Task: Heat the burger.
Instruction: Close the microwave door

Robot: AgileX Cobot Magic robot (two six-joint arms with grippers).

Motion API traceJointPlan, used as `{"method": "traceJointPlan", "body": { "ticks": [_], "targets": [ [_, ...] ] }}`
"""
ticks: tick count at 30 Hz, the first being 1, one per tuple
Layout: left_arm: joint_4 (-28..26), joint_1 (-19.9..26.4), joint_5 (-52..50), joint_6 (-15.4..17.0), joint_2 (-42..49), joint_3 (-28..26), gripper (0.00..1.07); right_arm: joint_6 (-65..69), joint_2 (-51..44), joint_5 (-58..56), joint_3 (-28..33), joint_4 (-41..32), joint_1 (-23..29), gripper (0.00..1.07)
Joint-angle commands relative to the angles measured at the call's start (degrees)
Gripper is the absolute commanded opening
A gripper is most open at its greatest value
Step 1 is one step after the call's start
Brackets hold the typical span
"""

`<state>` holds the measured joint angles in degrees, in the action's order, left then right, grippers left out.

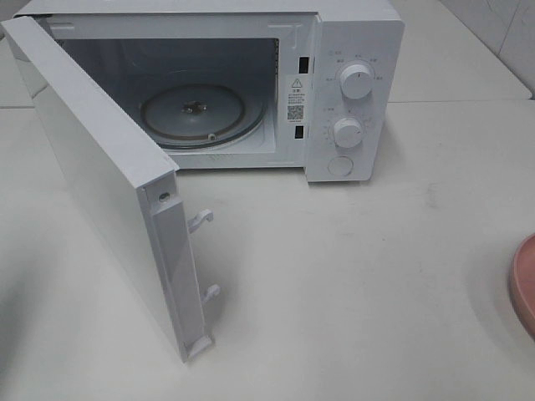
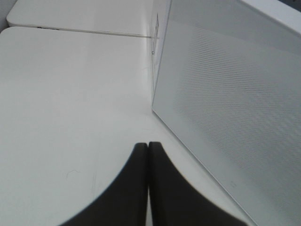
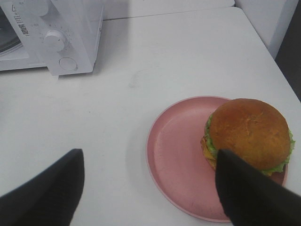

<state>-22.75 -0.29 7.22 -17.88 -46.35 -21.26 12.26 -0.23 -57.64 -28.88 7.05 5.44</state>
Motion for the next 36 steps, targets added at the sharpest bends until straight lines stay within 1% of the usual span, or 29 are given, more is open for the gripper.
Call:
{"method": "traceJointPlan", "body": {
  "ticks": [1,2,3,4,7,8,9,10,11,12,13,14,15,16,17,18,19,20,21,22,23,24,25,26,27,28,30,33,36],
  "targets": [
    [-1.60,-2.41,-9.68,-1.55,-2.98,2.29,0.00,-0.40,-1.60,0.29,0.17,-0.11,-0.46,0.75],
    [-1.60,-2.41,-9.68,-1.55,-2.98,2.29,0.00,-0.40,-1.60,0.29,0.17,-0.11,-0.46,0.75],
    [-1.60,-3.61,-12.49,-1.55,-3.90,3.04,0.00,-0.40,-1.60,0.29,0.17,-0.11,-0.46,0.75],
    [-1.60,-6.13,-17.82,-1.55,-5.56,4.47,0.00,-0.40,-1.60,0.29,0.17,-0.11,-0.46,0.75],
    [-1.60,-7.56,-20.91,-1.49,-6.53,5.27,0.00,-0.40,-1.60,0.29,0.17,-0.11,-0.46,0.75],
    [-1.60,-10.31,-26.64,-1.03,-8.65,6.93,0.00,-0.40,-1.60,0.29,0.17,-0.11,-0.46,0.75],
    [-1.38,-12.38,-32.14,0.40,-10.66,8.02,0.00,-0.40,-1.60,0.29,0.17,-0.11,-0.46,0.75],
    [-1.38,-12.38,-32.14,0.40,-10.66,8.02,0.00,-0.40,-1.60,0.29,0.17,-0.11,-0.46,0.75],
    [-0.97,-13.35,-34.49,1.49,-11.92,8.42,0.00,-0.40,-1.60,0.29,0.17,-0.11,-0.46,0.75],
    [0.46,-14.90,-37.47,3.44,-14.32,8.54,0.00,-0.40,-1.60,0.29,0.17,-0.11,-0.46,0.75],
    [0.46,-14.90,-37.47,3.44,-14.32,8.54,0.00,-0.40,-1.60,0.29,0.17,-0.11,-0.46,0.75],
    [2.01,-15.64,-38.90,4.64,-15.81,8.54,0.00,-0.40,-1.60,0.29,0.17,-0.11,-0.46,0.75],
    [5.50,-16.73,-42.86,7.56,-18.91,8.54,0.00,-0.40,-1.60,0.29,0.17,-0.11,-0.46,0.75],
    [5.50,-16.73,-42.86,7.56,-18.91,8.54,0.00,-0.40,-1.60,0.29,0.17,-0.11,-0.46,0.75],
    [10.26,-16.84,-46.64,10.71,-21.83,8.54,0.00,-0.40,-1.60,0.29,0.17,-0.11,-0.46,0.75],
    [10.26,-16.84,-46.64,10.71,-21.83,8.54,0.00,-0.40,-1.60,0.29,0.17,-0.11,-0.46,0.75],
    [12.15,-16.79,-48.01,12.38,-23.15,8.54,0.00,-0.40,-1.60,0.29,0.17,-0.11,-0.46,0.75],
    [15.87,-16.79,-51.28,16.44,-26.30,8.54,0.00,-0.40,-1.60,0.29,0.17,-0.11,-0.46,0.75],
    [15.87,-16.79,-51.28,16.44,-26.30,8.54,0.00,-0.40,-1.60,0.29,0.17,-0.11,-0.46,0.75],
    [19.02,-16.79,-54.03,20.17,-29.39,8.54,0.00,-0.40,-1.60,0.29,0.17,-0.11,-0.46,0.75],
    [19.02,-16.79,-54.03,20.17,-29.39,8.54,0.00,-0.40,-1.60,0.29,0.17,-0.11,-0.46,0.75],
    [20.80,-16.79,-55.58,21.83,-30.88,8.42,0.00,-0.40,-1.60,0.29,0.17,-0.11,-0.46,0.75],
    [24.41,-16.79,-59.24,23.89,-33.46,8.31,0.00,-0.40,-1.60,0.29,0.17,-0.11,-0.46,0.75],
    [24.41,-16.79,-59.24,23.89,-33.46,8.31,0.00,-0.40,-1.60,0.29,0.17,-0.11,-0.46,0.75],
    [27.04,-16.79,-62.85,24.69,-36.10,8.31,0.00,-0.40,-1.60,0.29,0.17,-0.11,-0.46,0.75],
    [27.04,-16.79,-62.85,24.69,-36.10,8.31,0.00,-0.40,-1.60,0.29,0.17,-0.11,-0.46,0.75],
    [29.28,-16.79,-66.92,24.75,-39.94,8.19,0.00,-0.40,-1.60,0.29,0.17,-0.11,-0.46,0.75],
    [30.42,-16.79,-68.01,25.21,-42.86,7.51,0.00,-0.40,-1.60,0.29,0.17,-0.11,-0.46,0.75],
    [31.68,-16.79,-68.12,25.32,-43.89,6.59,0.00,-0.40,-1.60,0.29,0.17,-0.11,-0.46,0.75]
  ]
}}
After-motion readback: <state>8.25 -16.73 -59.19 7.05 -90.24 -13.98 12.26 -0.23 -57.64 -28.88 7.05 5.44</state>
